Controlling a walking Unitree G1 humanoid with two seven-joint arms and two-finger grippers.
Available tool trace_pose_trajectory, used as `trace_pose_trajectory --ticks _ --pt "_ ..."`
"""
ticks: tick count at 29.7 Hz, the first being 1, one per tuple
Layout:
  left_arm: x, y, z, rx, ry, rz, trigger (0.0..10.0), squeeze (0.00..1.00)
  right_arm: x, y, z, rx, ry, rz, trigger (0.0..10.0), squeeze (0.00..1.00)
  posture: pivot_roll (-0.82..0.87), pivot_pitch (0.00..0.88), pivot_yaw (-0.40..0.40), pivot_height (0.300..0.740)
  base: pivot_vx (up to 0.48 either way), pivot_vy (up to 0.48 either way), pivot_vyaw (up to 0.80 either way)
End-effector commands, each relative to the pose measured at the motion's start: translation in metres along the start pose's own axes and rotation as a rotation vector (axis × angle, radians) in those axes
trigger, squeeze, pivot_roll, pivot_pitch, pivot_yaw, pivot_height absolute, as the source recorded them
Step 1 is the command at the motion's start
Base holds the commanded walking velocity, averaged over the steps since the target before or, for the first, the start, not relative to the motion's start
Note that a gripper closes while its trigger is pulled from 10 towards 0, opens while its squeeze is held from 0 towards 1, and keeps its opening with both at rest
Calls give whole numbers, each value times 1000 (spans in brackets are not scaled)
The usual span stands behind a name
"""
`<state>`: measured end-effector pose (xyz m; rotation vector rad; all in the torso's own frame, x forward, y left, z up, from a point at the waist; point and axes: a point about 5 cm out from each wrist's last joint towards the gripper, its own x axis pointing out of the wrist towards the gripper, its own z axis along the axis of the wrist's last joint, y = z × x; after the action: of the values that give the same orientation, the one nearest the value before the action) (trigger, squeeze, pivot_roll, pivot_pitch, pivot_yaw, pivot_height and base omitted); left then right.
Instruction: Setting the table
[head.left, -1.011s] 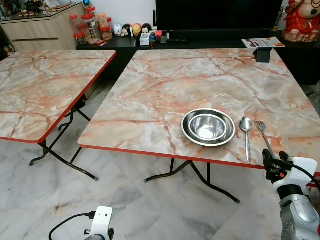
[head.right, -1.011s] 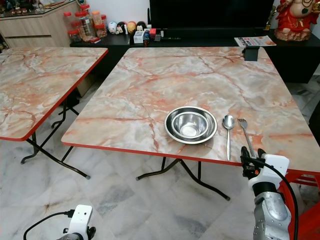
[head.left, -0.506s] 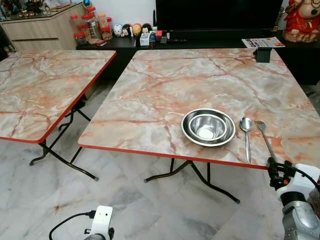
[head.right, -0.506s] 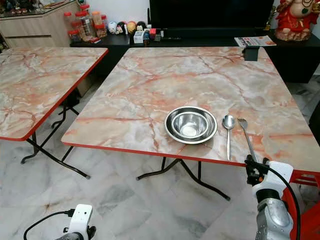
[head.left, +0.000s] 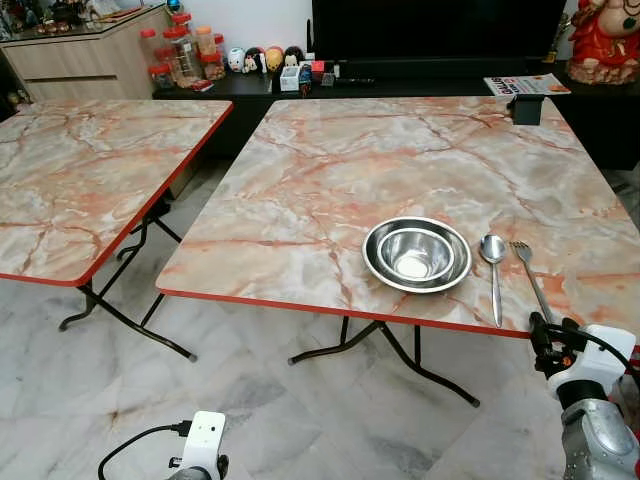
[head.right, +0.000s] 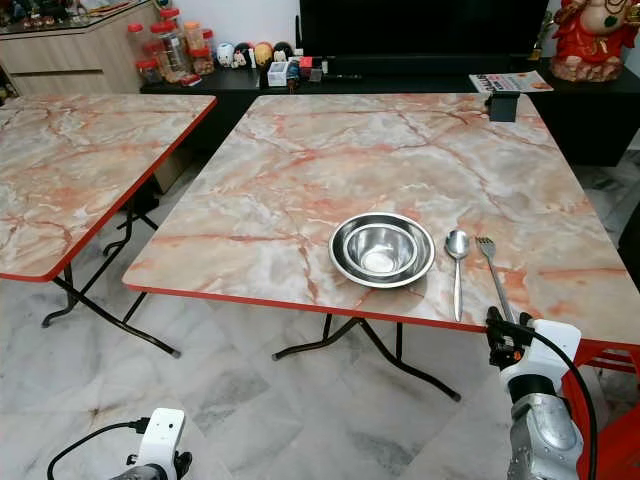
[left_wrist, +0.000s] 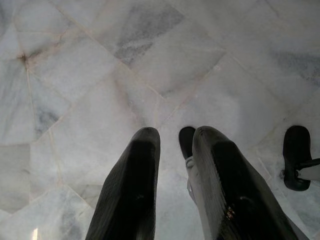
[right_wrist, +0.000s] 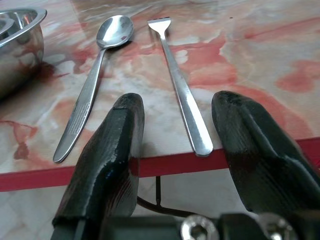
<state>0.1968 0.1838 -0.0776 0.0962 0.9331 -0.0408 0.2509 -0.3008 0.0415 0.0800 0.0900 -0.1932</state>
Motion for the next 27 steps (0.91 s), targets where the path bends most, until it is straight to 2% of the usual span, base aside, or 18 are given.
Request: trace_pose_trajectory --ticks 1,13,27 --pt "0 5 2 9 4 11 10000 0 3 6 -1 14 7 16 10000 0 -107 0 82 740 0 0 0" --pt "0 5 2 10 3 11 10000 0 5 17 -3 16 17 60 10000 0 -104 0 82 740 0 0 0" --pt "0 5 1 10 4 10 10000 0 5 18 -3 19 15 66 10000 0 -105 0 84 740 0 0 0"
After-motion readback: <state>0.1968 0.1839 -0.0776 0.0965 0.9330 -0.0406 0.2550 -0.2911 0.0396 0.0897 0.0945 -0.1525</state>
